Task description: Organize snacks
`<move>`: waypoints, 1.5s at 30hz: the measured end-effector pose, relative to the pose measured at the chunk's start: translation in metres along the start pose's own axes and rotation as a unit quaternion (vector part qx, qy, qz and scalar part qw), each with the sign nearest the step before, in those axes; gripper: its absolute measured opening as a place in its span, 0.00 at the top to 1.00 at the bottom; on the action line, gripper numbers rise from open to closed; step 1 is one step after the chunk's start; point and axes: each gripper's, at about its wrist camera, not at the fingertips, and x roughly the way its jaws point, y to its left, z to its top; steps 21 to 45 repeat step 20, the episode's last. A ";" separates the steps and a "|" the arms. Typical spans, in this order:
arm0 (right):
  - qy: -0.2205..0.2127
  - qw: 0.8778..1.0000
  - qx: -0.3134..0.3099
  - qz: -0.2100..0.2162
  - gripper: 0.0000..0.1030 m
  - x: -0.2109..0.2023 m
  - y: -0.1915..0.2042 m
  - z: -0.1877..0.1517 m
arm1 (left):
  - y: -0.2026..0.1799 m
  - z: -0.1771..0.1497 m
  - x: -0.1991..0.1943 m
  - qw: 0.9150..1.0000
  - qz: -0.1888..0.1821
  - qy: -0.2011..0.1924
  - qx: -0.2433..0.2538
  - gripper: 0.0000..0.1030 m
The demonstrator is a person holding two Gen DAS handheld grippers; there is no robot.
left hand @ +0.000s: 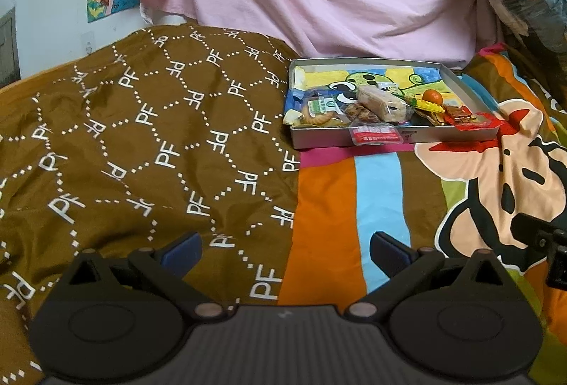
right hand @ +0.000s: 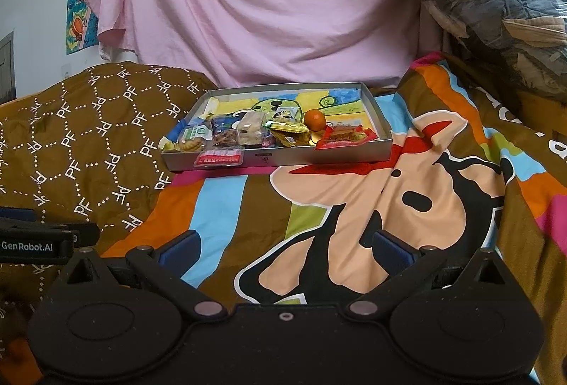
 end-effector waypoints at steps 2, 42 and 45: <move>-0.001 1.000 -0.001 -0.001 0.01 0.000 0.000 0.000 | 0.000 0.000 0.000 1.000 -0.002 0.001 0.000 0.00; 0.001 1.000 -0.006 0.002 0.01 0.000 0.002 0.000 | 0.001 -0.001 0.001 1.000 -0.007 0.004 -0.003 0.00; 0.001 1.000 -0.006 0.002 0.01 0.000 0.002 0.000 | 0.001 -0.001 0.001 1.000 -0.007 0.004 -0.003 0.00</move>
